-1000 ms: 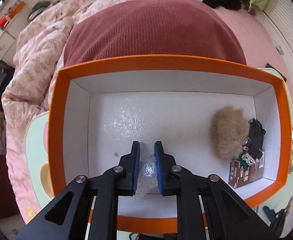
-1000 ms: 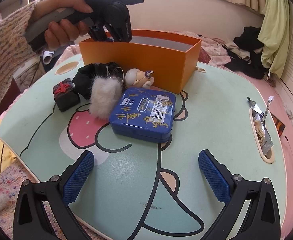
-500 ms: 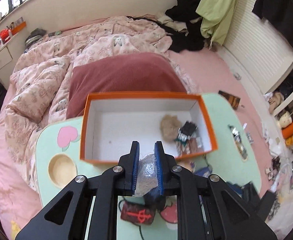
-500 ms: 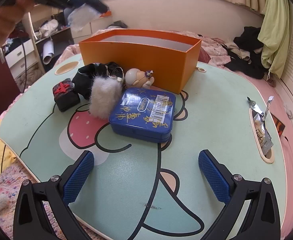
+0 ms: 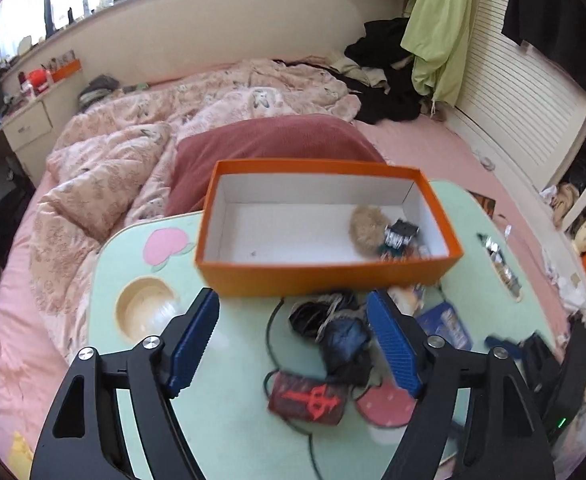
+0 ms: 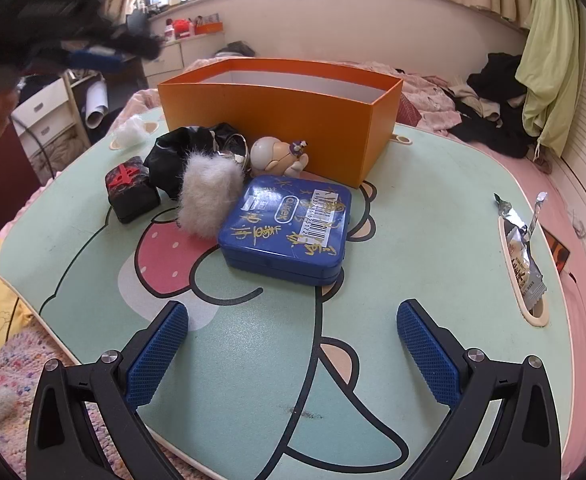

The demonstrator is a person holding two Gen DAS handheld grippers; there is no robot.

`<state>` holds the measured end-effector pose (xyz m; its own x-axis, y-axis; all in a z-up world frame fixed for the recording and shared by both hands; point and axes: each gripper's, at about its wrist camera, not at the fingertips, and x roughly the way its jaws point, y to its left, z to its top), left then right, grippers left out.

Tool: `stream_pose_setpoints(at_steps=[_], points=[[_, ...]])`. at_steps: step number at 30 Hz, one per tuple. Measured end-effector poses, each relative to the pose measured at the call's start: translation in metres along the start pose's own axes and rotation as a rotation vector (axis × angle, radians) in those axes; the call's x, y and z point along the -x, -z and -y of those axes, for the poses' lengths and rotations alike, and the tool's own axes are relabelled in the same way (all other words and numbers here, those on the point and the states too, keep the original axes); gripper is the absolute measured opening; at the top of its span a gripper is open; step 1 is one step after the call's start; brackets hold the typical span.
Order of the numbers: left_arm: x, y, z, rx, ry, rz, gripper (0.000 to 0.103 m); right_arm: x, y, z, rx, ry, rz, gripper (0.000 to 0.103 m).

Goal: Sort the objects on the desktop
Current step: 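Carry the plastic bag out with the left gripper and drop it into the round cup holder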

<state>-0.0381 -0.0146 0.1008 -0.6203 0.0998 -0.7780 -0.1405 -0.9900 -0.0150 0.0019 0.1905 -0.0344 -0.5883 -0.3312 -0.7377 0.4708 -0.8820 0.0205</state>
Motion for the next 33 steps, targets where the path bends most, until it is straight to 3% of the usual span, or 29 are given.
stream_pose_setpoints(at_steps=[3,7,10,12,13,14,15,17,33], points=[[0.005,0.039,-0.003,0.004,-0.048,0.014,0.077,0.0,0.0,0.0,0.0,0.0,0.0,0.103],[0.0,0.086,-0.004,0.051,-0.002,-0.017,0.077,0.0,0.001,0.0,0.0,0.001,-0.001,0.103],[-0.008,0.108,-0.001,0.079,-0.016,-0.027,0.077,0.0,0.001,0.0,0.0,0.001,-0.001,0.103],[-0.022,0.118,0.0,0.113,-0.054,-0.039,0.084,0.0,0.001,0.0,0.002,0.002,-0.001,0.103],[-0.029,0.122,0.005,0.098,-0.11,-0.017,0.102,0.001,0.001,0.0,0.004,0.005,-0.001,0.103],[-0.032,0.125,0.01,0.084,-0.144,0.03,0.103,0.001,0.001,0.0,0.003,0.006,-0.001,0.103],[-0.034,0.125,0.012,0.08,-0.122,0.044,0.103,0.002,0.002,0.001,0.002,0.005,-0.001,0.103],[-0.038,0.123,0.012,0.071,-0.09,0.036,0.103,0.002,0.003,0.003,0.0,0.004,-0.001,0.103],[-0.043,0.122,0.01,0.071,-0.087,0.05,0.103,0.003,0.003,0.004,0.002,0.005,-0.001,0.103]])
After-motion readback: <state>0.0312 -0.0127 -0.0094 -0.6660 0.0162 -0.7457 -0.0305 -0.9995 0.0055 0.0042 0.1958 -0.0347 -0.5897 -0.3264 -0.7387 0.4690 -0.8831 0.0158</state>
